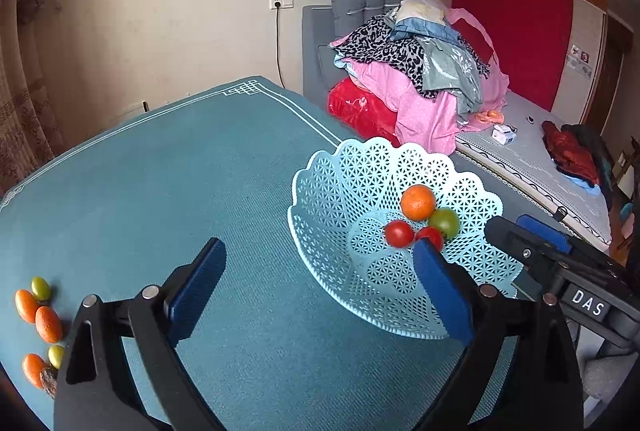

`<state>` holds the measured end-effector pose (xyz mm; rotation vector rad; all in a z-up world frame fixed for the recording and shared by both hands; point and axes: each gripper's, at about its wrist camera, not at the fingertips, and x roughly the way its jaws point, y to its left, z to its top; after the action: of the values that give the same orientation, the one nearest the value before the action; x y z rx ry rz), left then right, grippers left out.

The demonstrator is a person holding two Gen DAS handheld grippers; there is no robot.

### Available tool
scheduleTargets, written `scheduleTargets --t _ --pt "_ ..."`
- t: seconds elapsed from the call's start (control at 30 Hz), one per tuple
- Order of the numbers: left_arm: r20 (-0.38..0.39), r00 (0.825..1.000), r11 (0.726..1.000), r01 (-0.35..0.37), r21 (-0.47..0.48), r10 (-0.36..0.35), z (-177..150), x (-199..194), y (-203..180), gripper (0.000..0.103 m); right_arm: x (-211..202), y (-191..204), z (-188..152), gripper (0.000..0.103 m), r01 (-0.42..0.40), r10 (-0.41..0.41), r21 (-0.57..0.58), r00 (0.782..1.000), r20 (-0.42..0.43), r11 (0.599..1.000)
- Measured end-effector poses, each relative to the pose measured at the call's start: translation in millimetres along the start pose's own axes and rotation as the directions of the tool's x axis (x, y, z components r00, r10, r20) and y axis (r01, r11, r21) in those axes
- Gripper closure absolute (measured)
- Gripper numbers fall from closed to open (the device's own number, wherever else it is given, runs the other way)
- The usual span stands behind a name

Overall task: Organize fruits
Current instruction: 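Open the right gripper over the basket while the left gripper releases its red tomato, then move both open grippers back toward the remaining fruit cluster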

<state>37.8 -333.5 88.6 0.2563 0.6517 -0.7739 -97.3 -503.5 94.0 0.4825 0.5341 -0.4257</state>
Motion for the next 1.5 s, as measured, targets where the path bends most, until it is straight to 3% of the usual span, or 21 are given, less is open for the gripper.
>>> scheduleTargets --t 0.4,0.8,1.5 --pt "0.015 0.994 0.994 -0.106 -0.011 0.106 -13 -18 22 0.004 2 15 -8 0.026 -0.046 0.046 -0.024 0.999 -0.015 0.999" --pt "0.013 0.989 0.986 -0.148 -0.077 0.149 -31 -44 56 0.004 -4 40 -15 0.026 -0.065 0.065 -0.079 0.998 -0.003 0.995" --pt "-0.013 0.967 0.943 -0.252 -0.218 0.255 -66 -82 127 0.004 0 97 -32 0.026 -0.125 0.12 -0.175 0.992 -0.04 0.977"
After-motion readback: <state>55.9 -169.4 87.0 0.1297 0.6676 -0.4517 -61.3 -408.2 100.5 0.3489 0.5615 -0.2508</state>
